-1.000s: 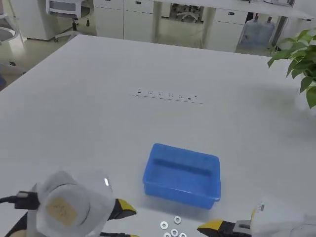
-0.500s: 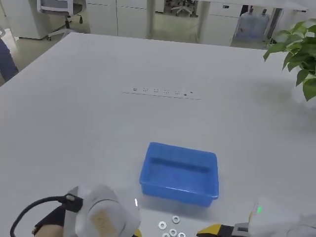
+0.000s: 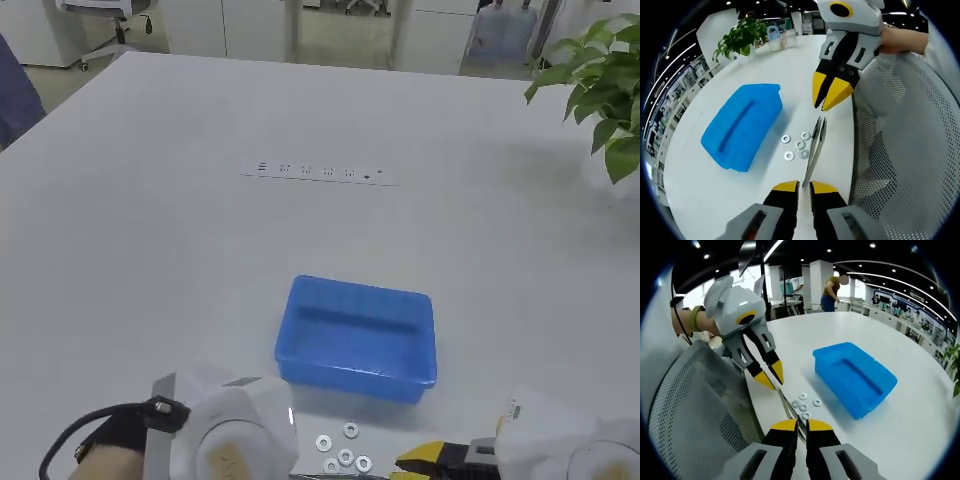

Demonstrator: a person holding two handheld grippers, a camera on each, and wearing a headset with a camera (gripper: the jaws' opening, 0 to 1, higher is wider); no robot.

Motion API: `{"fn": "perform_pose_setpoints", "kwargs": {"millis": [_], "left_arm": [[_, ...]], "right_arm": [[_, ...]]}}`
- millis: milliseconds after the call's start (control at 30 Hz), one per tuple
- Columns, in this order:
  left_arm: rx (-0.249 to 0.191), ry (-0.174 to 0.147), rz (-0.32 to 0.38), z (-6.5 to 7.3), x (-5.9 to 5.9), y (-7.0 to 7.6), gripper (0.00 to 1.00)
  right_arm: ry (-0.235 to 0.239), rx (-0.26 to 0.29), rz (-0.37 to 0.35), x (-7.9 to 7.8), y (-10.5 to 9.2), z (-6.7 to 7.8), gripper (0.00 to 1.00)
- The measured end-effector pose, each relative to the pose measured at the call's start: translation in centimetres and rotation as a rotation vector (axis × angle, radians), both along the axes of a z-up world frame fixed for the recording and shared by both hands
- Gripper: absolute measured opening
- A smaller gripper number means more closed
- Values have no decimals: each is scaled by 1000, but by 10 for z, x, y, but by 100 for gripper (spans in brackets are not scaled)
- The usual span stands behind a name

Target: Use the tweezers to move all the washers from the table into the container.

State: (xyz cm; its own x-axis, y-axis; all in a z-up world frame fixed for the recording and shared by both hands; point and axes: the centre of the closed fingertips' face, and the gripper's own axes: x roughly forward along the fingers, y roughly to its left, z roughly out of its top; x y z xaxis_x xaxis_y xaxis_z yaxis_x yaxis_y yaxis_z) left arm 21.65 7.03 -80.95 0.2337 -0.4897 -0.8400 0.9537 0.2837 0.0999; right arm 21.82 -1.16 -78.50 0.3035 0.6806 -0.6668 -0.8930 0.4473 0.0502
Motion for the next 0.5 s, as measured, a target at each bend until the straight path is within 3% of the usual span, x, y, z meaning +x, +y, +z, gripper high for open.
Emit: {"fn": "perform_pose_setpoints", "kwargs": {"millis": [67, 200, 500], "left_arm": [[-4, -4, 4, -1, 3, 0, 10], [3, 23, -22, -8, 2, -4, 9], [29, 17, -88, -15, -2, -12, 4]], "right_arm": [[2, -1, -2, 0, 0, -1, 2], [8, -2, 1, 0, 0, -3, 2], [18, -11, -24, 2, -6, -7, 2]]}}
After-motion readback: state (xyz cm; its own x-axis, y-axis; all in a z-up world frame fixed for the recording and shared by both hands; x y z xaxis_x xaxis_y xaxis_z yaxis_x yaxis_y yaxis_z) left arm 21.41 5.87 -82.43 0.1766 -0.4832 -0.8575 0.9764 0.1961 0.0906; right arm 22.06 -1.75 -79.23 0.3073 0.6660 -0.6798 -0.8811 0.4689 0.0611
